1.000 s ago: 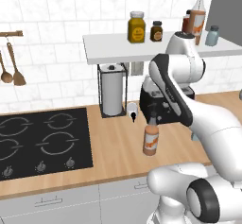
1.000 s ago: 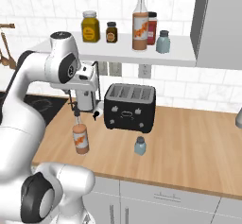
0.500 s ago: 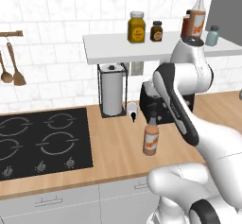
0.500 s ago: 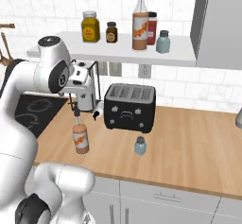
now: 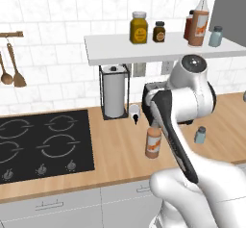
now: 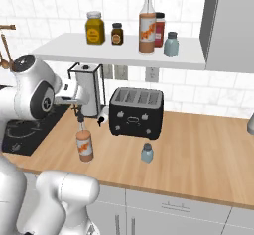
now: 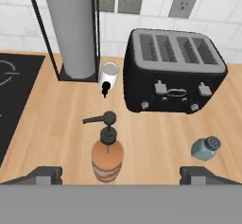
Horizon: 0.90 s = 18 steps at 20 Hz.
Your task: Put the shaker and condiment bottle from the counter next to their counterparts in the cabinet.
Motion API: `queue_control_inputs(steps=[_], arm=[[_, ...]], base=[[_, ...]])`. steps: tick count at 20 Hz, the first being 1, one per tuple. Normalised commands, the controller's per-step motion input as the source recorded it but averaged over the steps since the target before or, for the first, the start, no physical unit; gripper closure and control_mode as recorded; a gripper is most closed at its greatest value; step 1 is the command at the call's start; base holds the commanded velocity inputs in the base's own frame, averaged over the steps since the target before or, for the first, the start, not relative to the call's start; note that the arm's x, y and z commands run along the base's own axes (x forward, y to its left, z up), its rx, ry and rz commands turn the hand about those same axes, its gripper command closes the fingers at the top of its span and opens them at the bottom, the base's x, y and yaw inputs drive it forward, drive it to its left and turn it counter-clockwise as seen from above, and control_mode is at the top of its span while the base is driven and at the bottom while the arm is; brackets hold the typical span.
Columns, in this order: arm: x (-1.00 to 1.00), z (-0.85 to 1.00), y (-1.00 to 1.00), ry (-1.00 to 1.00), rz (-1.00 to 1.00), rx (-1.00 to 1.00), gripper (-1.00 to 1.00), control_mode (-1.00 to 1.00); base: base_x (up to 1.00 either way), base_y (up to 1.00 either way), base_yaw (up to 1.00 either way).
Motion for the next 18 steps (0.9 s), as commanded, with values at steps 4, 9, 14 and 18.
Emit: queue_control_inputs(steps=[4,9,14,18], arm=[[-0.22,-0.2,0.14,-0.22,-0.25,-0.09,-1.0,-1.0],[-0.22,-0.09,0.32,-0.14,-0.15,-0.03,-1.0,-1.0],[-0.26,-0.14,0.24,-0.05,0.0,0.0,-1.0,-1.0],[-0.18,-0.64,0.13,-0.2,-0.01,-0.06,-1.0,-1.0]], base=[[0.0,0.0,0.0],[0.0,0.0,0.0],[0.0,0.0,0.0],[0.0,0.0,0.0]])
